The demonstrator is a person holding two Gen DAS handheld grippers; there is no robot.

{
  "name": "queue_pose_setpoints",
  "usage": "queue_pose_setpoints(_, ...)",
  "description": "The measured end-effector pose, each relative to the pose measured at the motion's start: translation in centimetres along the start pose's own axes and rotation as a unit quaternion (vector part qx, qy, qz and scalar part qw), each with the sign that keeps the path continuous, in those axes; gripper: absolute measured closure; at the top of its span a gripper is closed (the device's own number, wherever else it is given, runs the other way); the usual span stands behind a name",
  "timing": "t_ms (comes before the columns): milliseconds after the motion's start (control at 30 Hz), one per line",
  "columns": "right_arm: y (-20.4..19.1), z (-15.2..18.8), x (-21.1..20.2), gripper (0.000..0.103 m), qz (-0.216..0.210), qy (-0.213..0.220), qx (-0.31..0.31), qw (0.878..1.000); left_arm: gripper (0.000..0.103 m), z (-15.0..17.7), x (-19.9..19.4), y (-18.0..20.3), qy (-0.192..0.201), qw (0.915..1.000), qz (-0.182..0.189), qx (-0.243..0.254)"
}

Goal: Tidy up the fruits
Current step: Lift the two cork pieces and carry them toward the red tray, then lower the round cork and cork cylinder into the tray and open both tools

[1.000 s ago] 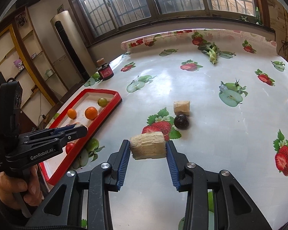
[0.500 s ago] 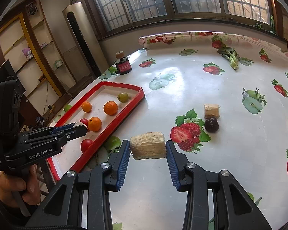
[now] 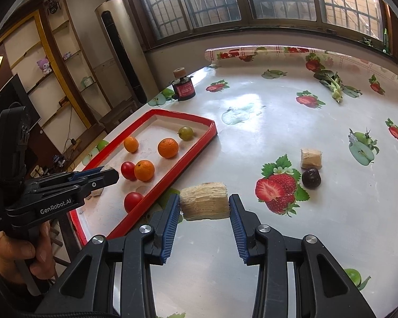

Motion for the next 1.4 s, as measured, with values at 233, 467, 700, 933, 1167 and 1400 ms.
queue_pose_setpoints(233,-1.4,-0.2,0.9,0.064,-0.009,-0.006,-0.013,1.000,0.082,0.1,0.0,-1.2,-0.002,1.0000,-0.006,-0.007)
queue_pose_setpoints(467,-2.6,-0.4,1.7,0.064,-0.018,-0.012,-0.020,1.000,0.082,0.2,0.0,-2.0,-0.004,0.9998,-0.011,-0.014)
queue_pose_setpoints(700,-3.3,-0.5,2.5,0.064,-0.023,-0.018,-0.027,0.999,0.082,0.5,0.0,-3.2,-0.007,0.9996,-0.013,-0.024)
queue_pose_setpoints(933,-4.1,-0.8,3.5,0.064,-0.029,-0.025,-0.034,0.999,0.082,0.5,0.0,-5.0,-0.006,0.9990,-0.021,-0.038)
queue_pose_setpoints(1167,-5.0,-1.1,4.8,0.064,-0.034,-0.031,-0.042,0.998,0.082,0.2,0.2,-6.8,-0.006,0.9982,-0.029,-0.052)
queue_pose_setpoints(1400,-5.7,-2.3,6.4,0.064,-0.038,-0.036,-0.051,0.997,0.082,-0.2,0.8,-8.5,-0.009,0.9973,-0.038,-0.062)
Point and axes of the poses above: each gripper's, at about its wrist camera, not at the fingertips, and x roughly the way its jaws point, y to its right, z to its underside, the point moved 9 cm from there along x, roughly the way its jaws point, and after that the axes turned 1 degree about y, right-handed, at the moved point
